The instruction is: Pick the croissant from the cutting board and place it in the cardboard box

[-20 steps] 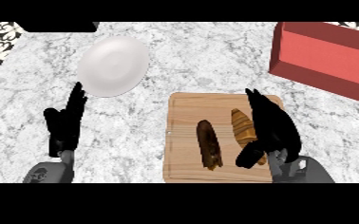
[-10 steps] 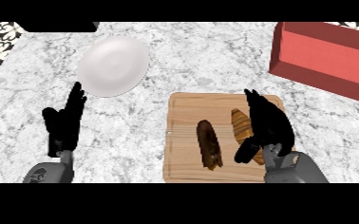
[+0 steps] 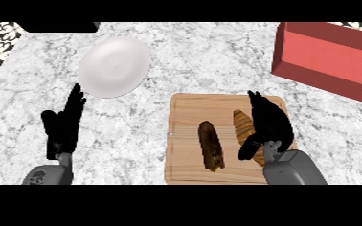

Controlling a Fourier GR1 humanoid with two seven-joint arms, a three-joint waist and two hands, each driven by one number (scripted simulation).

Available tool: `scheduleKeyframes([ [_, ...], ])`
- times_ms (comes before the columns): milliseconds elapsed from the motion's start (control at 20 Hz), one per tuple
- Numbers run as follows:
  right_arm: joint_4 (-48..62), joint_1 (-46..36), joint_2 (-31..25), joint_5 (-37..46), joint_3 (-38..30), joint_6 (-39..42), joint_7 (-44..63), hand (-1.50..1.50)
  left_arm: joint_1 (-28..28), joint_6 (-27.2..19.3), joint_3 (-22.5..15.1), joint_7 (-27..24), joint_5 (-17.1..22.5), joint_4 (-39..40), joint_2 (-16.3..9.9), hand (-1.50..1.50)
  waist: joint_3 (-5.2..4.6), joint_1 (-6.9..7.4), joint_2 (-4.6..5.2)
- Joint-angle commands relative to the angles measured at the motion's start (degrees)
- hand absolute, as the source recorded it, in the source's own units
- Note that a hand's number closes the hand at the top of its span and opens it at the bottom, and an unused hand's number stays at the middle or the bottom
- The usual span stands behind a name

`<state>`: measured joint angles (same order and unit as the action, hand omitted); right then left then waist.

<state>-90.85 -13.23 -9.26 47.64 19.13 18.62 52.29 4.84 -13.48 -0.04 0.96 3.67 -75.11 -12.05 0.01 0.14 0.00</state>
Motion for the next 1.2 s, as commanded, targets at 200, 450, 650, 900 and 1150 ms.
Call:
scheduleKeyframes([
  [200,3.2,-0.7,0.5,5.5,1.7,-5.7,-8.7,1.50,2.1,-0.2,0.7,-4.5,-1.4,5.6,3.3,0.00,-0.02,-0.15,0.07],
  [450,0.5,3.6,-1.3,7.8,3.0,-6.2,-13.4,1.50,2.2,2.5,2.7,-0.3,-0.3,2.6,0.6,0.00,-0.01,-0.30,-0.03],
  [650,-5.7,9.6,-13.9,1.2,2.3,-0.2,-28.8,1.50,-2.4,1.5,1.8,-0.4,-1.1,-1.2,0.4,0.00,0.02,-0.55,-0.24],
  [900,-8.5,13.8,-19.6,0.2,-1.0,-1.2,-38.5,1.50,-0.5,1.2,0.4,4.2,-2.2,-3.8,1.2,0.00,0.02,-0.32,-0.07],
  [1150,-19.2,16.2,-22.7,-0.4,-5.4,1.3,-39.5,1.50,-3.3,1.4,0.7,3.7,-1.9,-6.2,2.1,0.00,-0.01,-0.34,-0.16],
])
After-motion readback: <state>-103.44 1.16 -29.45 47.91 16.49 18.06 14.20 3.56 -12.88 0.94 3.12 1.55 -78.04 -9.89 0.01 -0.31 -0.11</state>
